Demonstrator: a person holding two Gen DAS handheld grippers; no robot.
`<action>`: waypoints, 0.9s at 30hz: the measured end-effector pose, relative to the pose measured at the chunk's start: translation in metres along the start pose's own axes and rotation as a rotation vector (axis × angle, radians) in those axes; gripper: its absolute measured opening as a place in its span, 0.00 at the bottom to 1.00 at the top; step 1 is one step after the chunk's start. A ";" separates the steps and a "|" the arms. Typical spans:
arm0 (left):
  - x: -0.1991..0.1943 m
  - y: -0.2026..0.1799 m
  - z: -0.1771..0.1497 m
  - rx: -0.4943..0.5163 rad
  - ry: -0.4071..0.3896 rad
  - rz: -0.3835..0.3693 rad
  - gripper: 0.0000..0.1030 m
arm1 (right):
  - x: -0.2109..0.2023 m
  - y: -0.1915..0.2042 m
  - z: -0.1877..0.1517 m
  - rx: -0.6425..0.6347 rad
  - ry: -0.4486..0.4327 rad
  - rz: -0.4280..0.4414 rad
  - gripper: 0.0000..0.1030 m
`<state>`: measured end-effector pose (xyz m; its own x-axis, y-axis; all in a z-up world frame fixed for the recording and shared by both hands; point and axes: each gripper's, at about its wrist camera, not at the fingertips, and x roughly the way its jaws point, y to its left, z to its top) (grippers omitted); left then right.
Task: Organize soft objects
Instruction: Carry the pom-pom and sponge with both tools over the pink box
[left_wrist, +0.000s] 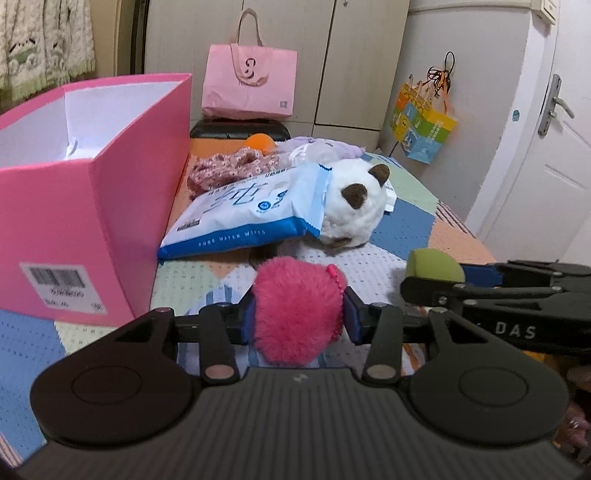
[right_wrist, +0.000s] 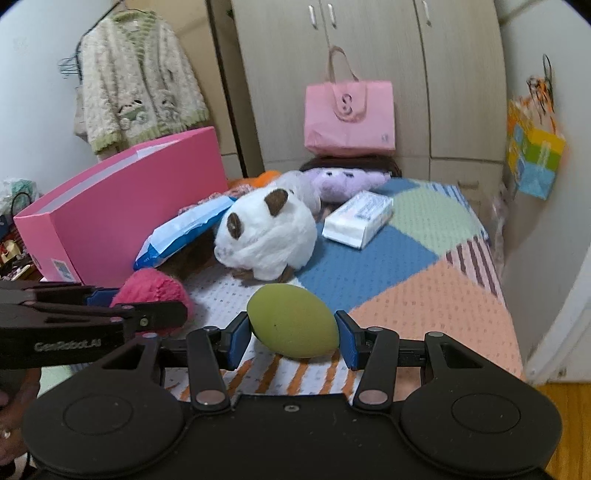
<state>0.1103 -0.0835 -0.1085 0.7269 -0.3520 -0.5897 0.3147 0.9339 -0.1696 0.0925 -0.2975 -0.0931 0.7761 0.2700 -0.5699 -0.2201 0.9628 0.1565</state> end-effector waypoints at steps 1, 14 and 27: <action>-0.002 0.001 0.000 -0.001 0.000 -0.002 0.43 | -0.001 0.002 -0.001 0.004 0.005 0.005 0.53; -0.038 0.014 -0.003 -0.007 0.036 -0.016 0.43 | -0.017 0.026 -0.001 -0.043 0.064 0.088 0.53; -0.087 0.059 0.005 -0.042 0.127 -0.026 0.43 | -0.026 0.085 0.021 -0.232 0.116 0.320 0.53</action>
<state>0.0685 0.0021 -0.0635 0.6349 -0.3677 -0.6795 0.3042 0.9274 -0.2177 0.0658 -0.2223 -0.0483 0.5779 0.5409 -0.6111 -0.5771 0.8003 0.1626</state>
